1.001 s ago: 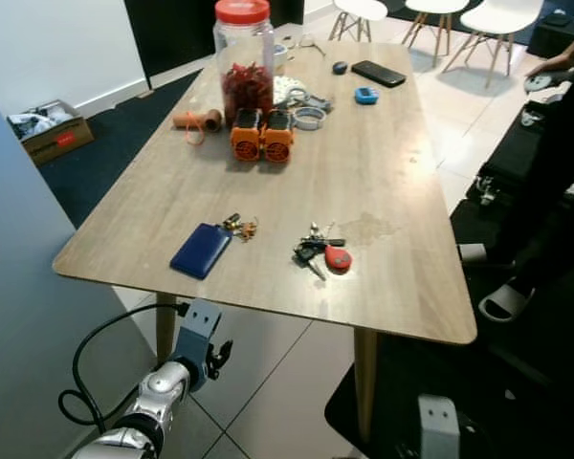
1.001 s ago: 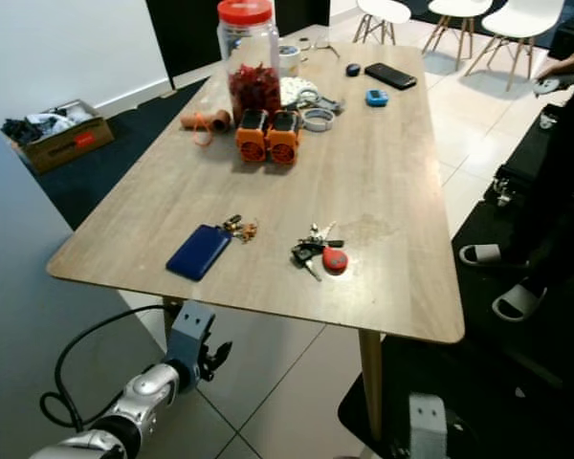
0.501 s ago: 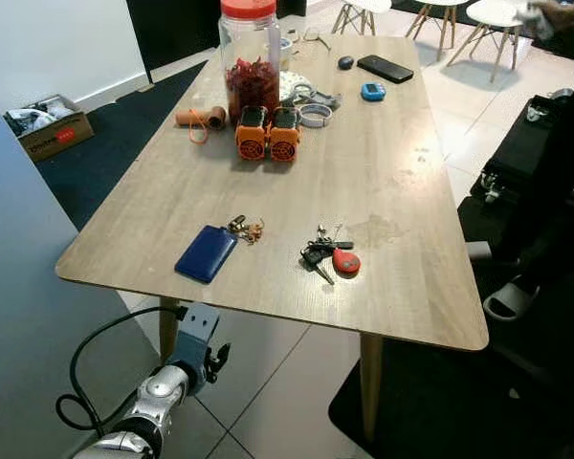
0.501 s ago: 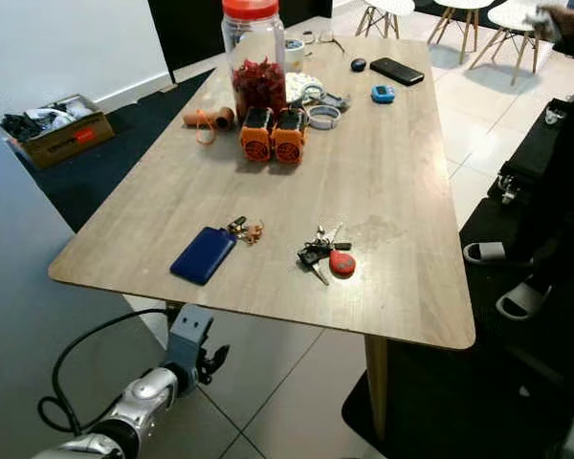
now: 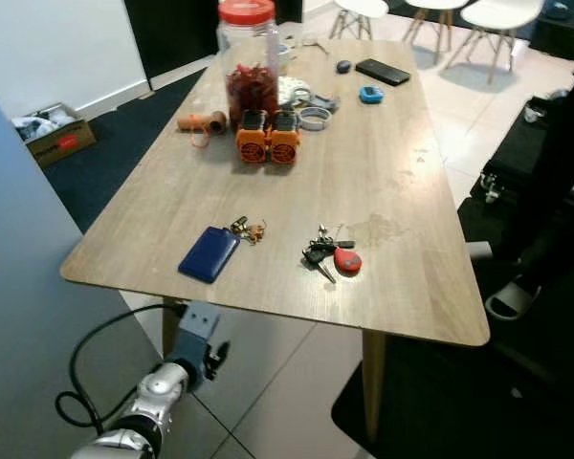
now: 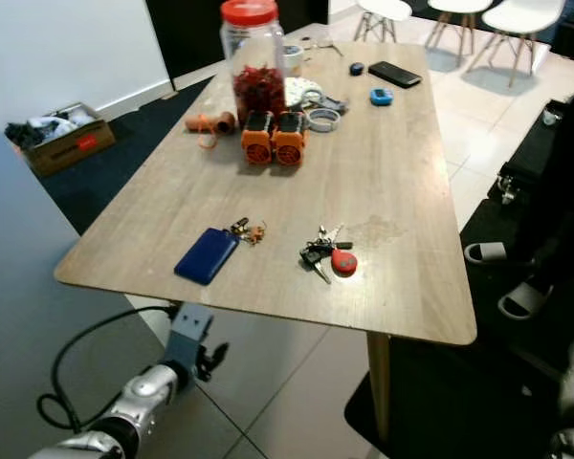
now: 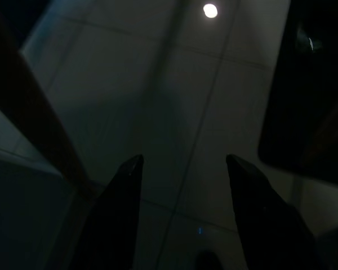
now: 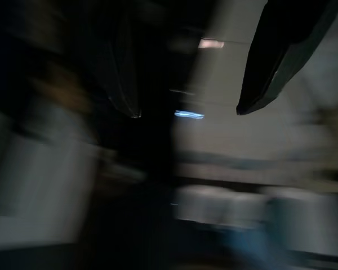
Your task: Hang keys on a hook
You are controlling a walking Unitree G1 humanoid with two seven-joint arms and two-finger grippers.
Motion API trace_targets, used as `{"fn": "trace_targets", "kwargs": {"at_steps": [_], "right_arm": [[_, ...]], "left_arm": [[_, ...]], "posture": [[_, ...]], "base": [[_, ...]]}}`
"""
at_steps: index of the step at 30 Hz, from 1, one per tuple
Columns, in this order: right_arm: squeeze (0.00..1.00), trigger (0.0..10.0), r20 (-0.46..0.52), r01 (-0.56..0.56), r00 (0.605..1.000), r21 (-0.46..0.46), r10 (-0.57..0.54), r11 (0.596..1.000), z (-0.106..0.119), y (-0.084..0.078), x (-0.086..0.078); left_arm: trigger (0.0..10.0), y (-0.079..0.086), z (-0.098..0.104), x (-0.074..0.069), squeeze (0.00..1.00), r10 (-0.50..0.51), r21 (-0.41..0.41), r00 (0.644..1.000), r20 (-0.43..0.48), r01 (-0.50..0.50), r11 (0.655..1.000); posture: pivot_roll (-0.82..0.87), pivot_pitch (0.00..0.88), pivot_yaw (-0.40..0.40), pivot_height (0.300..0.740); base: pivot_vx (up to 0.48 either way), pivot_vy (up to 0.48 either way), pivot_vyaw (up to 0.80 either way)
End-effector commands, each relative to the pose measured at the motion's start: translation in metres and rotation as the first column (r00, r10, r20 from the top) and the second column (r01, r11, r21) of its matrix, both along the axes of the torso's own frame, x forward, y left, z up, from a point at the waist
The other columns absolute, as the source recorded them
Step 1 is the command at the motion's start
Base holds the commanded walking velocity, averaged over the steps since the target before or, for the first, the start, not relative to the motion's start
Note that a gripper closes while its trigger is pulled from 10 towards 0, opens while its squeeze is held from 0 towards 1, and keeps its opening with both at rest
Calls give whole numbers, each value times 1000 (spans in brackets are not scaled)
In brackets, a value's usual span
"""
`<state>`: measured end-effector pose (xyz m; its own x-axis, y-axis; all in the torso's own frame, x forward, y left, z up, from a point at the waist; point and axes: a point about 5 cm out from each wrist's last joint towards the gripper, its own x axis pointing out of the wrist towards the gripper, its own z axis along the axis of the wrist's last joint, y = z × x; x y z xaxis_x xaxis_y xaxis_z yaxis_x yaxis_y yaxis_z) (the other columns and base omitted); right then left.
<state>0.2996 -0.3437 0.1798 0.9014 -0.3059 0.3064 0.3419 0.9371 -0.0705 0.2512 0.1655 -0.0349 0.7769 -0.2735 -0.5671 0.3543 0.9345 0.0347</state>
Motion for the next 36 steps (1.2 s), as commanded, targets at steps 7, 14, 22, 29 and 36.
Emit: {"fn": "trace_targets", "kwargs": {"at_steps": [7,14,22,29,36], "right_arm": [[0,10000,-159,-437,888,-1,431,900,-35,99,27],[0,10000,-327,-642,729,-20,602,766,-56,139,14],[973,10000,-340,-678,693,-9,635,735,-58,158,13],[0,10000,-344,-637,729,-23,592,771,-61,166,21],[0,10000,-312,-560,780,42,543,828,-60,169,37]], "left_arm": [[10000,0,-2,-2,0,14,-5,1000,-3,-14,1000],[10000,3,-4,-6,0,19,2,1000,-12,-19,1000],[10000,3,-5,-8,0,14,7,1000,-19,-14,1000],[10000,3,-4,-6,0,13,10,1000,-17,-13,1000],[10000,2,-3,-3,0,12,9,1000,-10,-11,1000]], "posture": [[34,44,-8,740],[26,55,3,740],[19,60,9,740],[17,64,13,740],[18,83,16,740]], "base": [[0,0,0],[0,0,0],[0,0,0],[0,0,0],[0,0,0]]}}
